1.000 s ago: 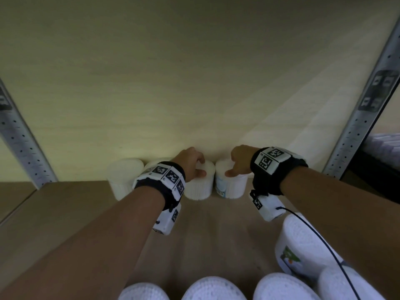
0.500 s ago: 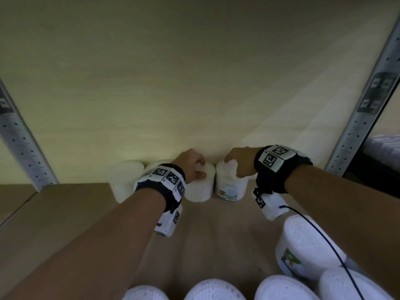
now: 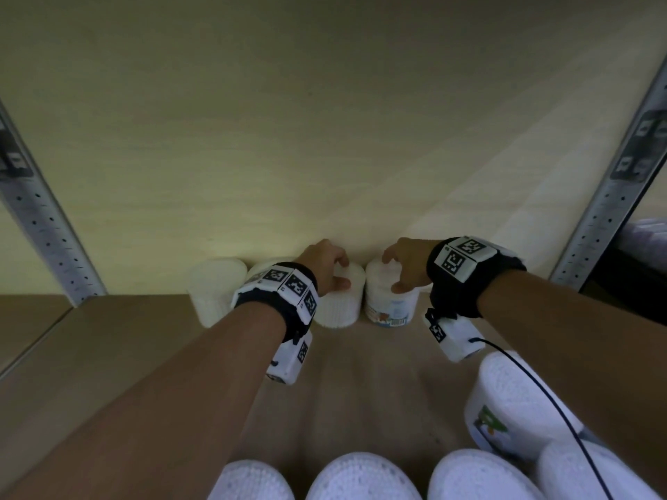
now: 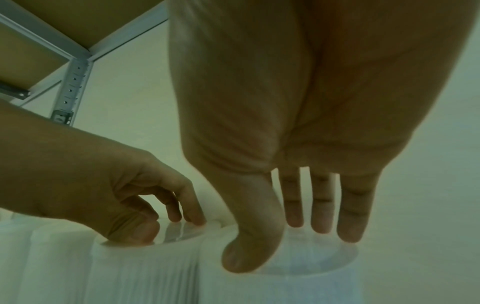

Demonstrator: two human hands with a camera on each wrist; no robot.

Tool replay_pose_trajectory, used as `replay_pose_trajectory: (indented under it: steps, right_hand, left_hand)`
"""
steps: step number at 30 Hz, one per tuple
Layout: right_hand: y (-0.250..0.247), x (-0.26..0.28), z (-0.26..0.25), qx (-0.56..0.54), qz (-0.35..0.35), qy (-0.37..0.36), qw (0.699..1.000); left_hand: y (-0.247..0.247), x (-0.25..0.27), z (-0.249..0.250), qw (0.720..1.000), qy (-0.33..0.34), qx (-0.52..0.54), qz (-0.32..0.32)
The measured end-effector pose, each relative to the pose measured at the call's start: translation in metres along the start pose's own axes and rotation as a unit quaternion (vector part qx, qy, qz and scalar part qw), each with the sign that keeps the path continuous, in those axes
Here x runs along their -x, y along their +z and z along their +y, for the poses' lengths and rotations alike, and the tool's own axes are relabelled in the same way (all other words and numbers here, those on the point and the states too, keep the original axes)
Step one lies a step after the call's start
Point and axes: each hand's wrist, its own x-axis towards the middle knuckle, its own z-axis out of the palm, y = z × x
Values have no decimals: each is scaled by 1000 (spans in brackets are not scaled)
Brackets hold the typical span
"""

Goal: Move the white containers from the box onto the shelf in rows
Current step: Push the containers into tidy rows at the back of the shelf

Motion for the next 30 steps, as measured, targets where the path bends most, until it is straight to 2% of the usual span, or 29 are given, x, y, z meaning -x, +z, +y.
replay_pose_trajectory:
  steps: [4, 9, 14, 17, 30]
  right_hand:
    - [-4, 4, 3, -27, -25, -26, 999]
    - [-4, 4, 3, -39, -11, -39, 998]
    - [-4, -1, 0, -11, 30, 3, 999]
    - [0, -5, -2, -13, 22, 18, 1000]
    - [5, -11, 3, -4, 29, -19, 999]
  left_hand:
    - [1, 0, 0, 1000, -2, 1, 4]
    - [1, 0, 0, 1000, -2, 2, 8]
    - [1, 1, 0, 1000, 2, 2, 9]
    - [1, 1, 0, 1000, -2, 5, 7]
    - [1, 1, 1, 1000, -1, 1, 8]
